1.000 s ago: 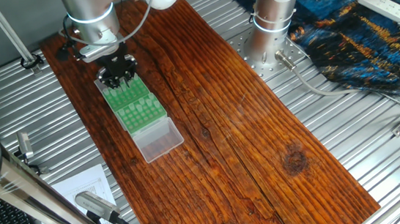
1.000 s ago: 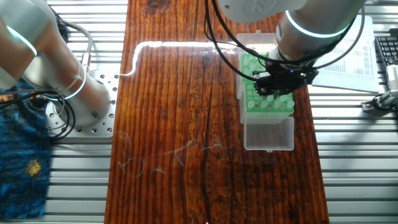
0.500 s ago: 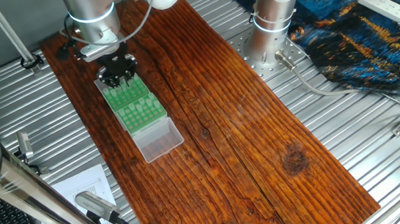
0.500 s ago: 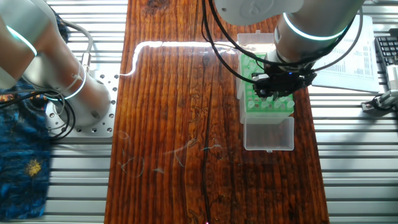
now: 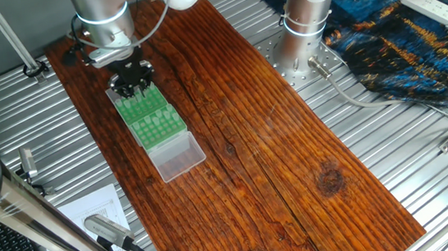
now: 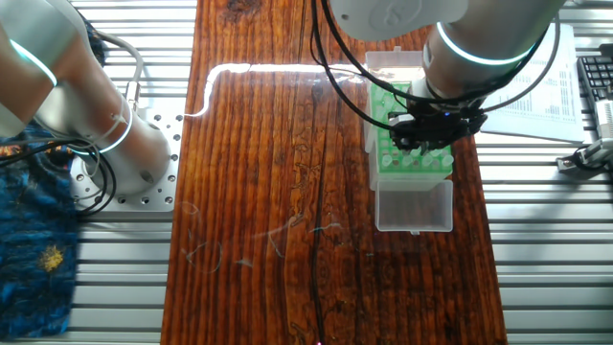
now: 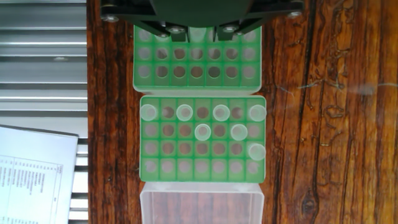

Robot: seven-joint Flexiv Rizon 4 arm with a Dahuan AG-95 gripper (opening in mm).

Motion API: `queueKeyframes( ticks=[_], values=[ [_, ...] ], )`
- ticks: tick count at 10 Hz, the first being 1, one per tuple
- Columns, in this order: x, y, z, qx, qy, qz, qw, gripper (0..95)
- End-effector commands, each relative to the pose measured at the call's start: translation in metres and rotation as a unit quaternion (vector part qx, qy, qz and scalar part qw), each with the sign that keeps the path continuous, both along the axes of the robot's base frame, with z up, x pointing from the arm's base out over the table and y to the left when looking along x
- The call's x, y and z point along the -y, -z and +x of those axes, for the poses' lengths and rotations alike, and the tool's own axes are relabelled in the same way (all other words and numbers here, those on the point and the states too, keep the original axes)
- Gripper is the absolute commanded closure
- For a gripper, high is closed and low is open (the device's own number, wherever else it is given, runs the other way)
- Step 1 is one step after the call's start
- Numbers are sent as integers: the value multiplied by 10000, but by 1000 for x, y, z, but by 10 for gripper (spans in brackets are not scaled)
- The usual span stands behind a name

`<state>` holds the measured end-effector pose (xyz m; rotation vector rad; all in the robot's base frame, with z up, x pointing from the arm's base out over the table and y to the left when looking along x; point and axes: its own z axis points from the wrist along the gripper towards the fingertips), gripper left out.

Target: Transfer all large pipette tips from one holder to another

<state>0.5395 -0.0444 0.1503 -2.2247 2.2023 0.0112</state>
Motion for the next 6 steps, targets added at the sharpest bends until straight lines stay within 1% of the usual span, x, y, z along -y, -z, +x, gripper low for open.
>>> queueKeyframes(
  ticks=[1, 6],
  values=[
    [0, -1, 0, -7, 18, -7, 10000, 950],
    [0, -4, 1, -7, 14, -64, 10000, 950]
  ],
)
